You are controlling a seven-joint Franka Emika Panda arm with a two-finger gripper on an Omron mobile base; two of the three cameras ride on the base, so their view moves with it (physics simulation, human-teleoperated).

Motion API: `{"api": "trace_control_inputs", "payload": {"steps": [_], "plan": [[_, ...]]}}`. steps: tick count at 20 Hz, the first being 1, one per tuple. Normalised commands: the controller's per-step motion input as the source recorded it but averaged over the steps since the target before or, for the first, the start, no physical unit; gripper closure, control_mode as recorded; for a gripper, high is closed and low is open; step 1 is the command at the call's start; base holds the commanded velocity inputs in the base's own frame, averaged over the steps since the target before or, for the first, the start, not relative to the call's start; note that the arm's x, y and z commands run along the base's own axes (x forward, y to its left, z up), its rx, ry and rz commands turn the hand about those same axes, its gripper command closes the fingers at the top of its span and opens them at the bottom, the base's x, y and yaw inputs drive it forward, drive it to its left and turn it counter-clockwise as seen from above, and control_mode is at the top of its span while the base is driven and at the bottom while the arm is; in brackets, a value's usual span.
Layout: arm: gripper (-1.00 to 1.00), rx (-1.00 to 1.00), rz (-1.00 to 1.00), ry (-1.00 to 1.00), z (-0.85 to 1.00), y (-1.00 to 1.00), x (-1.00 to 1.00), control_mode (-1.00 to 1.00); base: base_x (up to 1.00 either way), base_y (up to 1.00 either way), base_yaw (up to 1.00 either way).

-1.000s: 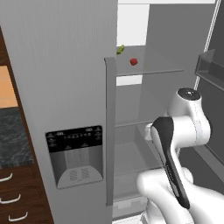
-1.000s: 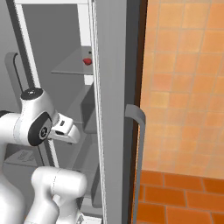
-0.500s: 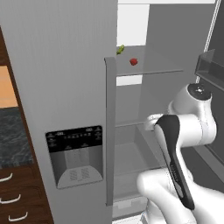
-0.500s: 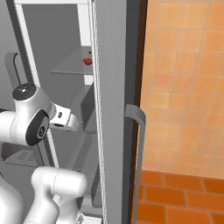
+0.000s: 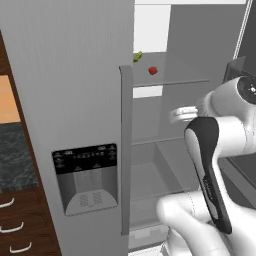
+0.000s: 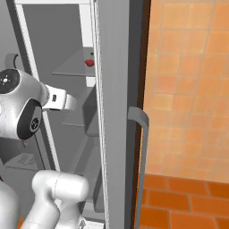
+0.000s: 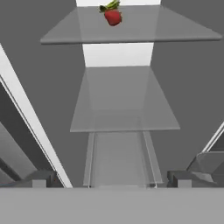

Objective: Take the strawberry from the fridge and place it on top of the pancake, located on the dining counter.

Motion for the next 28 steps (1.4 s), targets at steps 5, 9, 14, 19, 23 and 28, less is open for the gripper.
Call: {"api": "trace_control_inputs", "payload": {"steps": [5, 9, 14, 19, 23, 28], "plan": [[-1.0, 0.03, 0.01, 0.02, 0.85, -0.01, 0.34, -1.0, 0.0, 0.0, 0.0], [-1.0, 0.08, 0.05, 0.02, 0.41, -0.03, 0.77, -1.0, 0.0, 0.0, 0.0], [-1.0, 0.02, 0.08, 0.04, 0.19, -0.1, 0.89, -1.0, 0.0, 0.0, 0.0], [-1.0, 0.02, 0.05, 0.08, 0.0, -0.14, 1.0, -1.0, 0.0, 0.0, 0.0], [-1.0, -0.03, 0.07, -0.06, -0.21, -0.01, 0.91, -1.0, 0.0, 0.0, 0.0], [-1.0, -0.01, 0.12, -0.14, -0.29, 0.0, 0.74, -1.0, 0.0, 0.0, 0.0]]}}
